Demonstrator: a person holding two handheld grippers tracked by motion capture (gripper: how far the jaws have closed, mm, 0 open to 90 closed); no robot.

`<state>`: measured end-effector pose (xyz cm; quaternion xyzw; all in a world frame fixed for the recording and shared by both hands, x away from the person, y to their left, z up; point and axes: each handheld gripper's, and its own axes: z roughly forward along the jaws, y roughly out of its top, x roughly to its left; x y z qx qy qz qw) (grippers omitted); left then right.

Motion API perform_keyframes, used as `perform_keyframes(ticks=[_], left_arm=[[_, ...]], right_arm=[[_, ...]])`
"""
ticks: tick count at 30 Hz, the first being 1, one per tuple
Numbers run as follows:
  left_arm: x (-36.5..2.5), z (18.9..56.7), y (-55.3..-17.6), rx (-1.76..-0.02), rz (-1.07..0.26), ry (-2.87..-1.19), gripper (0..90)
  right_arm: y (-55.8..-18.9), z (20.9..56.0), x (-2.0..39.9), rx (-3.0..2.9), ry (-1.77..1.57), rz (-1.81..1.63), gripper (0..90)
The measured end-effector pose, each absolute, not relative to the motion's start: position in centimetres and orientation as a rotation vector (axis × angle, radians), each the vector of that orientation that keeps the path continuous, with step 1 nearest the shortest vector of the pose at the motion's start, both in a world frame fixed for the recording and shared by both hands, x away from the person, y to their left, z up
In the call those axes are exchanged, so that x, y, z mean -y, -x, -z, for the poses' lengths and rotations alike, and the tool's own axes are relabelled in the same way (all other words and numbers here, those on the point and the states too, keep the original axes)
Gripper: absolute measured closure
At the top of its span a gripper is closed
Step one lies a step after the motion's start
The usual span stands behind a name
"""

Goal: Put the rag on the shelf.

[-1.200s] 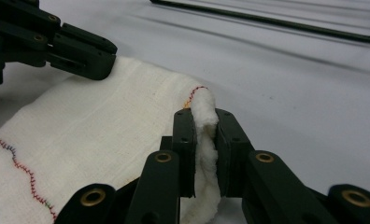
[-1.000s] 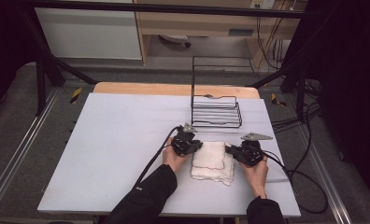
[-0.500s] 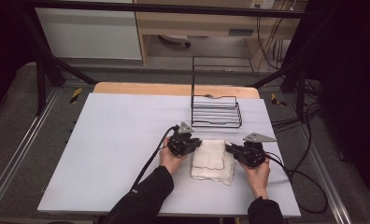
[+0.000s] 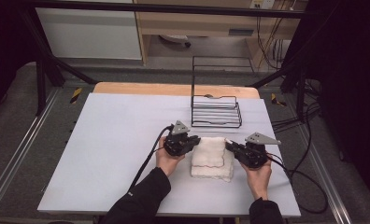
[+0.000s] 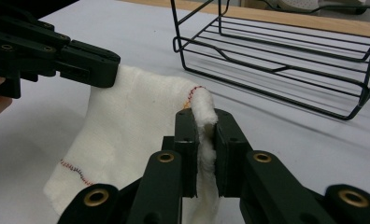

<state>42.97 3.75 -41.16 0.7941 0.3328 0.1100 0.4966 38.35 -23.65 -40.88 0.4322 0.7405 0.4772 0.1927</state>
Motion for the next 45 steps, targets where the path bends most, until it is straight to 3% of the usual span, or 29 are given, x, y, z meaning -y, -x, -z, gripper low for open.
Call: perform_keyframes(ticks=[45], left_arm=[[-5.1, 35.6, -40.6, -0.706, -0.374, -1.704, 81.9]], right_arm=[[-35.8, 36.5, 23.4, -1.833, -1.020, -1.495, 81.9]])
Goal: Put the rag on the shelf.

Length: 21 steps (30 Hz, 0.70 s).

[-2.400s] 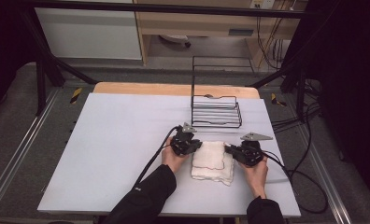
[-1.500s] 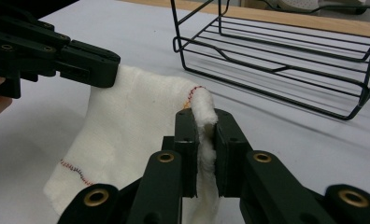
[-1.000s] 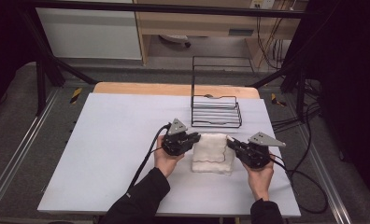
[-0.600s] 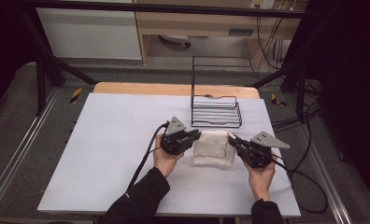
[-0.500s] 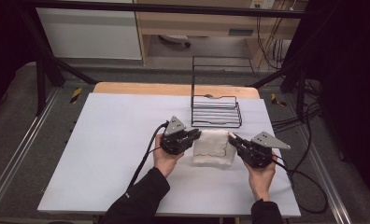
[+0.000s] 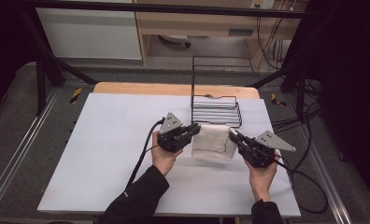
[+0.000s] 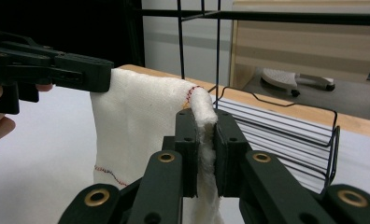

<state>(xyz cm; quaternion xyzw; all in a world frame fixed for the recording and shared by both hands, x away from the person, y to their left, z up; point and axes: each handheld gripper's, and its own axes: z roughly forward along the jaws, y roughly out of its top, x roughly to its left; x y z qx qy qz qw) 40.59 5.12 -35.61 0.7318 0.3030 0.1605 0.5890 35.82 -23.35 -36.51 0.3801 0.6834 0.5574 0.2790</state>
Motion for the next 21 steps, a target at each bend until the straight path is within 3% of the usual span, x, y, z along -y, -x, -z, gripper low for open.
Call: perform_keyframes(ticks=[21], left_arm=[[-5.7, 32.0, -40.2, -0.660, -0.449, -1.598, 82.0]], right_arm=[[-35.8, 33.2, 22.7, -1.709, -0.954, -1.559, 82.0]])
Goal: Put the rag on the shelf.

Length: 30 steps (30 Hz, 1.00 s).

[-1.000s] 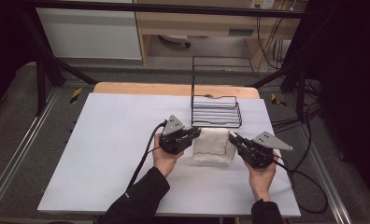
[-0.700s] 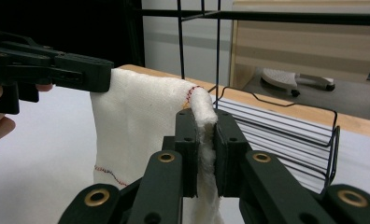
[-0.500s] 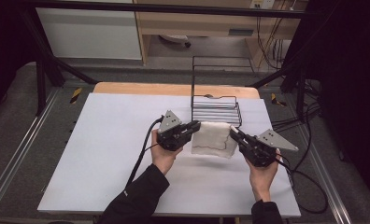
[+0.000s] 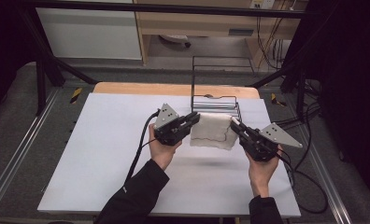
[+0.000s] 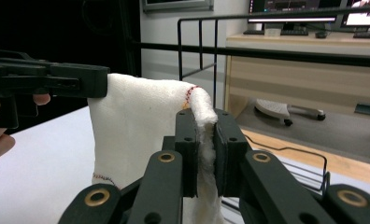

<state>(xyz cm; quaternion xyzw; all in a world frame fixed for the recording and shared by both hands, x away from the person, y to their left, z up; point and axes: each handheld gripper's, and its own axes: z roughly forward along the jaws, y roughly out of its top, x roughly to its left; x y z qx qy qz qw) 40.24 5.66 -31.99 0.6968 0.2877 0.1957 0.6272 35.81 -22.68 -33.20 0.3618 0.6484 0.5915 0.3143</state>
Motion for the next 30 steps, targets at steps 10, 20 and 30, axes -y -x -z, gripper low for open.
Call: perform_keyframes(ticks=[10, 20, 30], left_arm=[[-5.8, 30.6, -40.2, -0.636, -0.475, -1.553, 82.1], [-5.8, 28.9, -40.4, -0.616, -0.487, -1.522, 82.0], [-5.7, 27.3, -41.0, -0.606, -0.513, -1.501, 82.0]], right_arm=[[-35.9, 31.8, 22.4, -1.646, -0.922, -1.593, 81.9], [-36.1, 30.1, 22.3, -1.600, -0.889, -1.608, 81.9], [-36.5, 28.6, 22.2, -1.566, -0.871, -1.612, 82.0]])
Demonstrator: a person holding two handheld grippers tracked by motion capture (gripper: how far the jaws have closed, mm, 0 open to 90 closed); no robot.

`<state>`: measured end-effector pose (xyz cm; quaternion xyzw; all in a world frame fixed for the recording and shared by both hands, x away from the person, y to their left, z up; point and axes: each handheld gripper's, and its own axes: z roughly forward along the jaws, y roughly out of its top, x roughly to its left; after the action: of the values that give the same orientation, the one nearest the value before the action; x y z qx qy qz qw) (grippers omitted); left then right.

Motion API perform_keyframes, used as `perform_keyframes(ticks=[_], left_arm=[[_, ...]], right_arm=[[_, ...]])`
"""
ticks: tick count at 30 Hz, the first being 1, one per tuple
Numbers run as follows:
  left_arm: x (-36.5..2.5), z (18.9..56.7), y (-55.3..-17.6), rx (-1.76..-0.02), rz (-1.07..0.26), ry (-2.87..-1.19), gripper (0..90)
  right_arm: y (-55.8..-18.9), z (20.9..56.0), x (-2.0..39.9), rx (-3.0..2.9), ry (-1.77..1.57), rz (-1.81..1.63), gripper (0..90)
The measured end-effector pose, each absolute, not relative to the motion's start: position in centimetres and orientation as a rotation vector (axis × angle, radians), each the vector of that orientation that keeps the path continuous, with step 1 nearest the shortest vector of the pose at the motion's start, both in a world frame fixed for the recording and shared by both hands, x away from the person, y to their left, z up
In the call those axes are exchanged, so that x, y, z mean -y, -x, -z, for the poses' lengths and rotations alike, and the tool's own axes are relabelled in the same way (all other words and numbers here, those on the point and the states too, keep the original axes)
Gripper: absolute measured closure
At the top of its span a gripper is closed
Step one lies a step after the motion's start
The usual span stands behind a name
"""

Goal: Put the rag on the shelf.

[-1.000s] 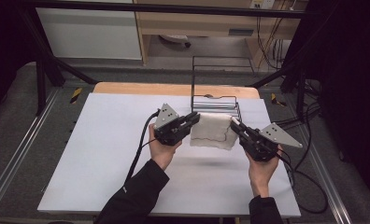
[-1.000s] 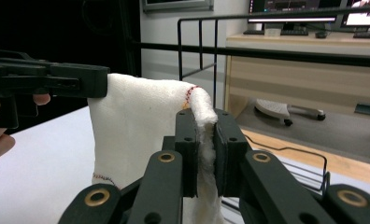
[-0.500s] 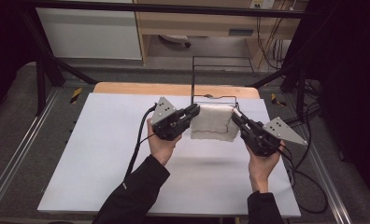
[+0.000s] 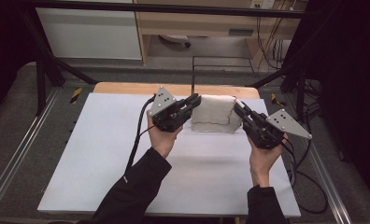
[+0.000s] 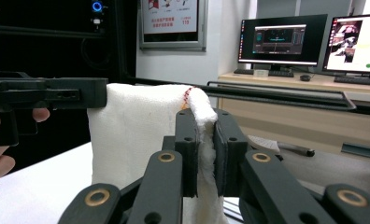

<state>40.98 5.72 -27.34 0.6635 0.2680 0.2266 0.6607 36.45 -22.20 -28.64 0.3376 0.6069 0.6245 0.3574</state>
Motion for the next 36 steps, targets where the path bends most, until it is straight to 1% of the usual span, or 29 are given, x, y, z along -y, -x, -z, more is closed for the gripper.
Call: perform_keyframes(ticks=[23, 36], left_arm=[[-5.2, 23.4, -42.8, -0.593, -0.563, -1.450, 82.0], [-4.9, 21.8, -44.1, -0.600, -0.576, -1.422, 82.0]], right_arm=[[-38.1, 24.9, 21.9, -1.495, -0.846, -1.615, 82.0], [-39.5, 23.2, 21.9, -1.465, -0.852, -1.616, 81.9]])
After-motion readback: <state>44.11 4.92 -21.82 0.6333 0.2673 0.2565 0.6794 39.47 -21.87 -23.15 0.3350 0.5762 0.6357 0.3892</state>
